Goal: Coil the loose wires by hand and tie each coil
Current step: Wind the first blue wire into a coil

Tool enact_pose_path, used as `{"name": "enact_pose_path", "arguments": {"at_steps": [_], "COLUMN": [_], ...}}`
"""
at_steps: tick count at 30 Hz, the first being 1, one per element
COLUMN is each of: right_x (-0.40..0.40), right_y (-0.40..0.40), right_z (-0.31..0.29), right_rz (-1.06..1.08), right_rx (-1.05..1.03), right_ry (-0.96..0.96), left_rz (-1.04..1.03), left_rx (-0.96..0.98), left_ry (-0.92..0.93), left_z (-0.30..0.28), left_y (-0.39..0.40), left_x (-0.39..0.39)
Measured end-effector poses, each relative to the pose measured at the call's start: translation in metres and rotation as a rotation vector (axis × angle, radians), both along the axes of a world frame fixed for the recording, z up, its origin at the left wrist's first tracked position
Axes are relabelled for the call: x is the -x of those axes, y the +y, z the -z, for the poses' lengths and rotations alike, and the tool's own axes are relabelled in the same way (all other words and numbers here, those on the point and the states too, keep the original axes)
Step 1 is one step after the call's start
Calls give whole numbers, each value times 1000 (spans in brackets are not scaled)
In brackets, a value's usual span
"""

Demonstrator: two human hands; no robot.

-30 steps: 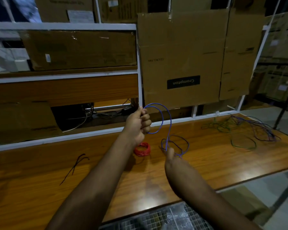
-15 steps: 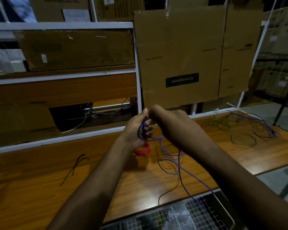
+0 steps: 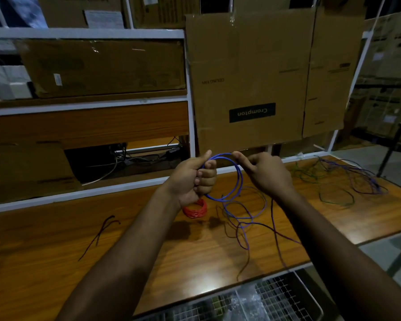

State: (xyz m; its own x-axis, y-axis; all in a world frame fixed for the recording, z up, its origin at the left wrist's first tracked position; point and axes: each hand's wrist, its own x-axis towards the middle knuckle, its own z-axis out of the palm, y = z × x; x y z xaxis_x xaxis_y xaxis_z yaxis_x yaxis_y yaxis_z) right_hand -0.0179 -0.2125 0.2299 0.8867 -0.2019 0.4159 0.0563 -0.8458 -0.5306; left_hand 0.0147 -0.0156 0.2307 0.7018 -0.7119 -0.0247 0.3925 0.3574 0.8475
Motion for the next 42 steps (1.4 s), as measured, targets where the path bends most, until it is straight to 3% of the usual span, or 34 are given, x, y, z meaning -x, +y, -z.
{"name": "enact_pose_path", "arguments": {"at_steps": [4, 6, 8, 11, 15, 18, 23, 26, 28, 34, 39, 42], "right_x": [-5, -2, 3, 13, 31, 52, 69, 62, 58, 35, 16, 6], "right_y": [-41, -62, -74, -63, -4, 40, 68, 62, 56, 49, 33, 23], "right_z": [34, 57, 81, 100, 81, 59, 12, -12, -19, -29, -45, -46], "right_rz": [-528, -572, -524, -368, -121, -168, -323, -407, -415, -457, -272, -414], "right_rx": [-677, -866, -928, -784, -101, 372, 793, 851, 832, 701, 707, 588], "right_ry": [323, 487, 555, 530, 415, 421, 196, -181, -332, -485, -347, -154], "left_rz": [-121, -163, -199, -240, -258, -282, -317, -338, -379, -367, -214, -167], "left_rx": [93, 134, 152, 132, 120, 108, 77, 54, -1, -169, -280, -287], "left_ry": [46, 36, 26, 25, 51, 61, 31, -5, -51, -243, -208, -204], "left_z": [-6, -11, -14, -15, -7, -1, 5, 6, 7, 5, 4, 3], "left_y": [9, 18, 25, 25, 14, 6, 4, 7, 8, 10, 25, 34], "left_x": [-10, -14, -19, -23, -24, -21, -15, -10, -7, 4, 4, 8]}}
